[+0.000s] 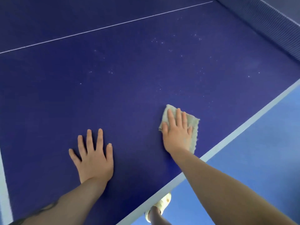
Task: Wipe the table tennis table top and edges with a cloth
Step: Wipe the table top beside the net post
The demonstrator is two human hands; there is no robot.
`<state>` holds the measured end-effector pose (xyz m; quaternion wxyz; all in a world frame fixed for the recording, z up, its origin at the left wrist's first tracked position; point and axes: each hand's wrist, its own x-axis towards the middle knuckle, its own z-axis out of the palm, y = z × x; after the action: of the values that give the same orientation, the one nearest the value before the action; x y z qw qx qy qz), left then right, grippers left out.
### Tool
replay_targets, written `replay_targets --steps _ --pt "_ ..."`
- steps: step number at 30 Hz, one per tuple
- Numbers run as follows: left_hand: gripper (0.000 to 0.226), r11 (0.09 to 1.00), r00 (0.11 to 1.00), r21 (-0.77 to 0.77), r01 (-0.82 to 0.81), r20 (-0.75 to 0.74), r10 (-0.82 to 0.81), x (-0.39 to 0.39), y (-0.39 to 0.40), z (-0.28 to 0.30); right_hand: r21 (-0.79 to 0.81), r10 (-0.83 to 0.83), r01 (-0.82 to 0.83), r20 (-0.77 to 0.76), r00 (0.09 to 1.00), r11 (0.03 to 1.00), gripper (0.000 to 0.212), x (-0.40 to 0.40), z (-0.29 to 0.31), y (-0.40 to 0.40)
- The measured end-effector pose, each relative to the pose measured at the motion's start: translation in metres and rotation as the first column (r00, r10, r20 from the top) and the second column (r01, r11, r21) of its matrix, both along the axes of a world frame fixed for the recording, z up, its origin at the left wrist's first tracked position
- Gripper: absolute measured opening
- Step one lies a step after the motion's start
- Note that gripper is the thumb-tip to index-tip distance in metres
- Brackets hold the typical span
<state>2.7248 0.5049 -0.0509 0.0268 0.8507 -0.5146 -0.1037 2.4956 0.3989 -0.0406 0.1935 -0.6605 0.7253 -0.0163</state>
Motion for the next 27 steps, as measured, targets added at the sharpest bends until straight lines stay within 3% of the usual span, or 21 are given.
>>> replay_targets --steps 2,4,7,10,12,13,15,16,18,21,24,27 --pt "0.054 0.995 0.995 -0.013 0.094 0.04 -0.093 -0.001 0.003 0.0 0.018 -0.272 0.272 -0.01 0.962 0.962 0.057 -0.036 -0.001 0.03" --pt "0.053 0.97 0.969 -0.024 0.24 0.067 -0.238 -0.009 -0.002 0.001 -0.053 -0.301 0.3 -0.009 0.954 0.952 0.058 -0.04 -0.008 0.069" --pt "0.054 0.973 0.973 0.0 0.23 -0.024 -0.23 -0.044 -0.023 0.004 -0.128 -0.002 0.003 0.014 1.0 0.992 0.059 -0.009 -0.013 0.11" --pt "0.056 0.991 0.989 -0.009 0.133 -0.058 -0.133 -0.08 -0.05 0.004 -0.185 0.357 -0.365 -0.076 0.931 0.912 0.054 0.001 -0.015 0.081" --pt "0.056 0.993 0.991 -0.007 0.118 -0.069 -0.118 -0.099 -0.067 0.005 -0.173 0.404 -0.423 -0.138 0.904 0.889 0.054 -0.018 -0.012 0.044" --pt "0.056 0.995 0.993 -0.004 0.096 -0.073 -0.096 -0.107 -0.074 0.004 -0.15 0.335 -0.352 -0.13 0.933 0.924 0.055 -0.034 -0.012 0.028" --pt "0.057 0.998 0.997 -0.004 0.055 -0.055 -0.055 -0.117 -0.081 0.001 -0.038 0.001 -0.005 -0.083 0.997 0.999 0.056 -0.069 -0.008 0.015" --pt "0.057 0.999 0.998 -0.006 0.045 -0.041 -0.046 -0.119 -0.082 0.0 -0.028 -0.161 0.16 -0.055 0.985 0.987 0.056 -0.082 -0.009 0.018" --pt "0.058 0.999 0.999 -0.005 0.046 -0.025 -0.046 -0.12 -0.082 -0.002 -0.086 -0.241 0.236 -0.046 0.969 0.968 0.06 -0.085 -0.012 0.041" --pt "0.058 0.999 0.999 0.003 0.033 -0.032 -0.033 -0.12 -0.081 -0.001 -0.179 0.052 -0.062 -0.061 0.997 0.982 0.061 -0.048 -0.017 0.075" --pt "0.058 1.0 0.999 0.011 0.019 -0.045 -0.018 -0.122 -0.084 0.002 -0.159 0.383 -0.39 -0.073 0.921 0.907 0.055 -0.021 -0.014 0.045" --pt "0.057 1.0 0.999 0.002 0.007 -0.049 -0.007 -0.12 -0.086 0.003 -0.086 0.499 -0.498 -0.006 0.867 0.863 0.055 -0.035 -0.007 -0.018"
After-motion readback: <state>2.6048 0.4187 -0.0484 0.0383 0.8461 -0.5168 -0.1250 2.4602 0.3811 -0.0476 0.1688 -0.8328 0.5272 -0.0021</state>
